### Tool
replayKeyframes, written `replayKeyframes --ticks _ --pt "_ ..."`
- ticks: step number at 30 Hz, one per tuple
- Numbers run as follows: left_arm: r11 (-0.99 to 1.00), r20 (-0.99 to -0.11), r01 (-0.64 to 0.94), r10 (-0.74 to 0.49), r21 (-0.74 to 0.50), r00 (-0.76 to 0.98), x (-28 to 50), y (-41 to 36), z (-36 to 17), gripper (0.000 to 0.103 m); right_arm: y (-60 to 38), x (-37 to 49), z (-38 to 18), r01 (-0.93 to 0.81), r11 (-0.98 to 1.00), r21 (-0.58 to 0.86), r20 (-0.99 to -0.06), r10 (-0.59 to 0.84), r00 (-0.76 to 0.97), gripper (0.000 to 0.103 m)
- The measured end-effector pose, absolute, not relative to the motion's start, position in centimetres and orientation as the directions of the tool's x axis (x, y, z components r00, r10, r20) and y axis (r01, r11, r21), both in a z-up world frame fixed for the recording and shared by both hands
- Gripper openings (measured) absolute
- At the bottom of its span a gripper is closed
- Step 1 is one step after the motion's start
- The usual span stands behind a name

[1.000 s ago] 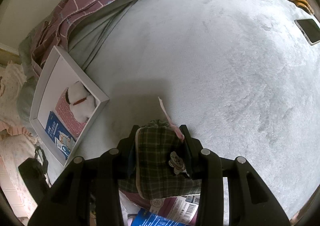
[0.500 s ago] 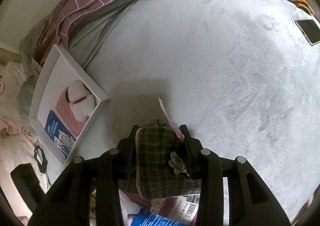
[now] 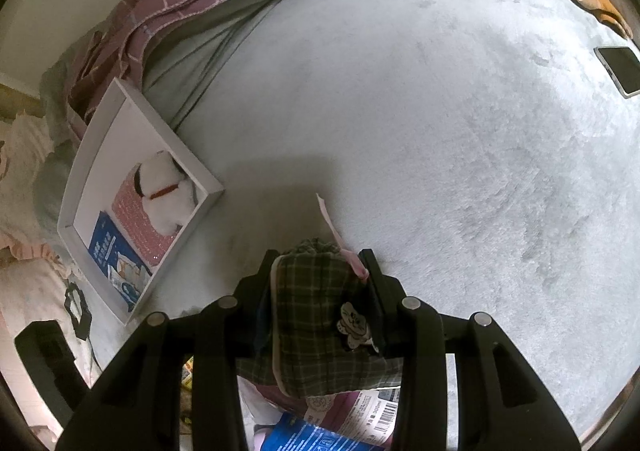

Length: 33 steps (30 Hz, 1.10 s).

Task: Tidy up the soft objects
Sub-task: 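Close the left gripper on the white band-aid box and lift it, then carry the pouch over the tray and open the right gripper while the left gripper carries the box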

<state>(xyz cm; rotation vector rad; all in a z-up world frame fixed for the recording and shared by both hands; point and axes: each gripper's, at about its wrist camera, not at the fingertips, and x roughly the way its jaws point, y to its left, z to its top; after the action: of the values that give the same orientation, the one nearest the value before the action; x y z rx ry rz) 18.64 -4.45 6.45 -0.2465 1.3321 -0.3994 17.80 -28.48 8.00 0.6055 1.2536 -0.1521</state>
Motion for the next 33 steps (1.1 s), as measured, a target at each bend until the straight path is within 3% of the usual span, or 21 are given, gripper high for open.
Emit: replayKeyframes --ticks 19,33 --pt "0.916 -0.852 0.147 -0.4 -0.373 0.337 17.8 -1.7 9.7 0.003 -22.1 17.9 8.7 0.258 0.897 0.358 -0.907 0.267 0.326 0.041" --pt "0.916 -0.805 0.124 -0.394 -0.38 0.443 17.1 1.0 11.5 0.003 -19.3 17.7 9.9 0.17 0.94 0.296 -0.885 0.203 0.42 0.041"
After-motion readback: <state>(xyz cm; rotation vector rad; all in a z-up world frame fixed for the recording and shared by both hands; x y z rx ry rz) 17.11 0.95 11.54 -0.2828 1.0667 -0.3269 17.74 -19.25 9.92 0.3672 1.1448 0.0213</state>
